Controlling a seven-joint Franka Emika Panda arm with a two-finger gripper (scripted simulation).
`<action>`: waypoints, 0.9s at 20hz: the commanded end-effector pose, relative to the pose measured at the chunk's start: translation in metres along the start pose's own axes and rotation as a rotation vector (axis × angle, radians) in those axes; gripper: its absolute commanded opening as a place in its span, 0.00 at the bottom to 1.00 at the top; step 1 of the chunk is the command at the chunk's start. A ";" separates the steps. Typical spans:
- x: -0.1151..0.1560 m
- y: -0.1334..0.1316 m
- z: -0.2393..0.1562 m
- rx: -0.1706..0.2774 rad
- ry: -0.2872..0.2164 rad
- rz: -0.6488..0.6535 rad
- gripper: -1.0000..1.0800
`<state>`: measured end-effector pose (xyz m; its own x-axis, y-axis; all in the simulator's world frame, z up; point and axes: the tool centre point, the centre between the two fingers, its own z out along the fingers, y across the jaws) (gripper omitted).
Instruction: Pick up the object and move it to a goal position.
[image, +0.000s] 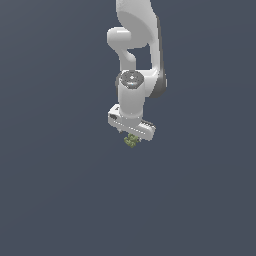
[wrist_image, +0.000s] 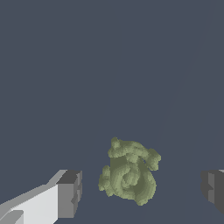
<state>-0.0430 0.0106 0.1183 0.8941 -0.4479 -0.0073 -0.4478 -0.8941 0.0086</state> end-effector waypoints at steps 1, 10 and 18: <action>-0.005 -0.001 0.004 0.002 0.001 0.066 0.96; -0.020 -0.003 0.014 0.008 0.005 0.238 0.96; -0.025 -0.004 0.018 0.010 0.006 0.302 0.96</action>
<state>-0.0637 0.0251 0.1007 0.7263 -0.6874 -0.0004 -0.6874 -0.7263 0.0005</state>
